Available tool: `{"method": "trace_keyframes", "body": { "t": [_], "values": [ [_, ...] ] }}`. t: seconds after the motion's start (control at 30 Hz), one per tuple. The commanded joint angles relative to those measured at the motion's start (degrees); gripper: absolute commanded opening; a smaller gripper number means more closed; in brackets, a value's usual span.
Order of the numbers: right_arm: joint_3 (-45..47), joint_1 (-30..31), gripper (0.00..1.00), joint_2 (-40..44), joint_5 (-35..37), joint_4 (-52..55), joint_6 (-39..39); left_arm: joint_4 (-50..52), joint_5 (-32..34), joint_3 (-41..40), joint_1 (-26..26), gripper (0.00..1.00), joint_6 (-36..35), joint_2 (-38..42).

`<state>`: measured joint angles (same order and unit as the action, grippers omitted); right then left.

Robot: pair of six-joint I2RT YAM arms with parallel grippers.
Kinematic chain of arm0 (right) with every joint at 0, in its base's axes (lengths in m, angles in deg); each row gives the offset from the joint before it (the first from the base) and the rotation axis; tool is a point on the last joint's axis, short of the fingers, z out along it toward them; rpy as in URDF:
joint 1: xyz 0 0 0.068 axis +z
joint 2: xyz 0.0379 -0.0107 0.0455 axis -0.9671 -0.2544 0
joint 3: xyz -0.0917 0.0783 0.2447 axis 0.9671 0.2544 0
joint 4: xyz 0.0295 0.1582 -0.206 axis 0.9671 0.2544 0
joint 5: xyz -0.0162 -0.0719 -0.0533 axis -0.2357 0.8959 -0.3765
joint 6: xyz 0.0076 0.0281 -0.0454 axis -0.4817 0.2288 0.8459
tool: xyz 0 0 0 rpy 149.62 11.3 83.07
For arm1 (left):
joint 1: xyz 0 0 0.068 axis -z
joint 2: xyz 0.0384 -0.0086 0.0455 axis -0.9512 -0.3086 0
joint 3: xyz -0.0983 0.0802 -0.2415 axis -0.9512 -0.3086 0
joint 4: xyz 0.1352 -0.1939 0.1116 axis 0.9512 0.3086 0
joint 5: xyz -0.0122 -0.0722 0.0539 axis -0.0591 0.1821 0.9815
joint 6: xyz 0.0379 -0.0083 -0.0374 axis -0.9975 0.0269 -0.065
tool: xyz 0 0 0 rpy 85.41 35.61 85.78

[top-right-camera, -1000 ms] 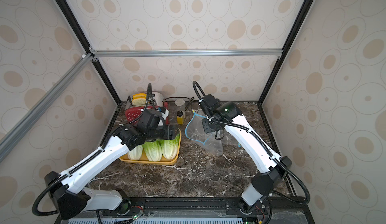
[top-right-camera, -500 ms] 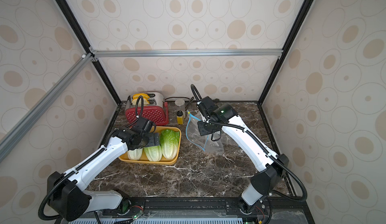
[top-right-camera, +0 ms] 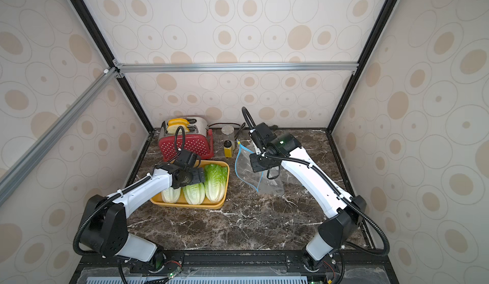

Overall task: Put the chinese cabbages into a zipper bag and zip it
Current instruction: Pick up the Chinese cabbage from the basket.

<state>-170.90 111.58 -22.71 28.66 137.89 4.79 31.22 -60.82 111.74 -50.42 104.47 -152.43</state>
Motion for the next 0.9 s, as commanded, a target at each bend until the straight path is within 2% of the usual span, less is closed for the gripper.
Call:
{"method": "trace_keyframes", "body": {
  "t": [0.0,0.13,0.17,0.27,0.3,0.63,0.77,0.87],
  "values": [
    [0.7,0.1,0.00,1.5,0.5,0.3,-0.3,-0.6,2.5,-0.8,-0.3,0.99,2.3,-1.4],
    [0.7,0.2,0.00,1.2,0.1,-0.1,-0.5,-2.2,2.9,-2.4,-0.2,0.99,2.8,-1.7],
    [0.7,0.2,0.00,1.1,0.2,-0.2,-0.5,-2.1,3.0,-2.3,-0.3,0.95,2.9,-1.6],
    [0.4,0.2,0.00,0.9,0.0,-0.4,-0.6,-1.7,4.2,-2.3,-0.3,0.72,3.4,-0.1],
    [0.4,0.2,0.00,0.9,-0.1,-0.5,-0.7,-1.6,4.7,-2.3,-0.3,0.69,3.2,0.6],
    [0.4,0.1,0.00,1.7,0.6,-1.4,-1.0,3.2,9.1,-0.3,-0.3,0.66,3.0,7.8],
    [1.2,0.1,0.00,2.5,0.8,-2.2,-1.1,3.0,10.2,-0.4,-0.3,0.54,2.5,10.7],
    [2.0,0.1,0.00,3.4,0.6,-3.1,-1.2,5.4,10.8,0.6,-0.3,0.51,2.9,11.0]
  ]
}}
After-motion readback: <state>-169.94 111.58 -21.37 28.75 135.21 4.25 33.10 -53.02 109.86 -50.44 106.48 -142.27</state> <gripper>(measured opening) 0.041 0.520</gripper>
